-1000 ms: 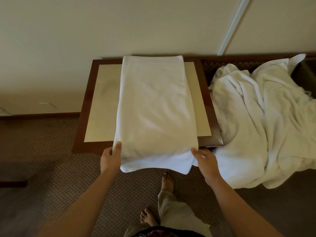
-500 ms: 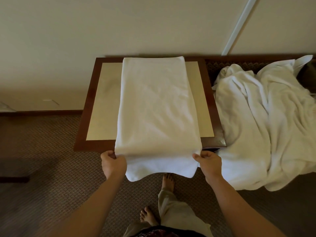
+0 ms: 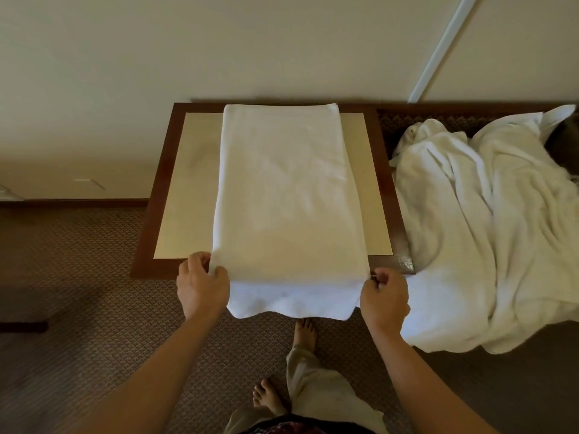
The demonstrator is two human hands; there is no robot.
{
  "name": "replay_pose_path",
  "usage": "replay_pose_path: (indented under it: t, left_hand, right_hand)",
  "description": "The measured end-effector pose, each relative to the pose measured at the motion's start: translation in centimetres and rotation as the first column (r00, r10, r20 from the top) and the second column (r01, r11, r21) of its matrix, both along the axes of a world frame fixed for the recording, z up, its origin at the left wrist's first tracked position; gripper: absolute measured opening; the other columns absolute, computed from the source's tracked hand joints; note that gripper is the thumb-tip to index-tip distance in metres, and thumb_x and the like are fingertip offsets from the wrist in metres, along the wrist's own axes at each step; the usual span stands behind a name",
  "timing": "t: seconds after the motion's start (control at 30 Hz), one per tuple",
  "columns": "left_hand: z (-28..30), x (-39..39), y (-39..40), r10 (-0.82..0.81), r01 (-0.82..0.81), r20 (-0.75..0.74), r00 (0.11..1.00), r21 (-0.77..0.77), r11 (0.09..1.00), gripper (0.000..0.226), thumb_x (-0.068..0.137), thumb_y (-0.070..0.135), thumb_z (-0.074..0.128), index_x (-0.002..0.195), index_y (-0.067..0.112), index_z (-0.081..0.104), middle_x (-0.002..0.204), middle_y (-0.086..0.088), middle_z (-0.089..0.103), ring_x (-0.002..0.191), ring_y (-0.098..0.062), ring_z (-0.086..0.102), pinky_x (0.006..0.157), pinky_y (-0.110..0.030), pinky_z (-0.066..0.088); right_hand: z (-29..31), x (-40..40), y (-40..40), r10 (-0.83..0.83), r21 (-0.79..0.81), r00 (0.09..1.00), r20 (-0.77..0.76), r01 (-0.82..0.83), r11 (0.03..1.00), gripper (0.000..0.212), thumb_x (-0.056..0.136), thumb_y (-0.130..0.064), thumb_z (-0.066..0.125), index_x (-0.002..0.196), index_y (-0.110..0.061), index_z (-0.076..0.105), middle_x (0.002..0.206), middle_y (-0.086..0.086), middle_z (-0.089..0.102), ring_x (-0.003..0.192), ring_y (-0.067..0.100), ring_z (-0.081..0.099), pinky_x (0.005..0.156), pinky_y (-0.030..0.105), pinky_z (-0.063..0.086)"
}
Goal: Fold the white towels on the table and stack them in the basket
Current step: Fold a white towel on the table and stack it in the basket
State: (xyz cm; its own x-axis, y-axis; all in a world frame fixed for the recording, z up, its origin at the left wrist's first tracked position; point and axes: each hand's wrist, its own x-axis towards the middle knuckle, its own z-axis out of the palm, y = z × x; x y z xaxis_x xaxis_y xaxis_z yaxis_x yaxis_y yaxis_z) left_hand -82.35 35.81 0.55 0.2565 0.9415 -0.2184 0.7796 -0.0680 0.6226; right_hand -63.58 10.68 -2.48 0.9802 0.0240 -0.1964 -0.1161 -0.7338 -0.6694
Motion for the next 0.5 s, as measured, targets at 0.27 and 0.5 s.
replay_pose_path:
  t: [0.27,0.5]
  left_hand:
    - [1.8,4.5,5.8,-0.113,0.09,-0.047,0.993,-0.342,0.935,0.026,0.097,0.035,0.057,0.113,0.015,0.062,0.113,-0.003,0.067,0.097,-0.027,0.063,0.089,-0.046,0.055]
    - [1.0,4.0,7.8,-0.07,0.081,0.042,0.997,-0.387,0.918,0.039,0.1,0.049,0.058,0.124,0.019,0.058,0.108,-0.001,0.066,0.099,-0.029,0.065,0.089,-0.05,0.057]
  right_hand:
    - [1.4,6.3,5.3,0.256,-0.037,0.962,-0.093,-0.26,0.965,0.031,0.096,-0.051,0.051,0.091,-0.022,0.06,0.086,-0.004,0.065,0.084,0.023,0.062,0.078,0.041,0.049]
    - [2.0,7.1,5.5,0.239,0.046,0.971,-0.027,-0.238,0.97,0.029,0.102,-0.033,0.058,0.081,-0.012,0.057,0.075,0.002,0.06,0.068,0.016,0.053,0.058,0.03,0.037]
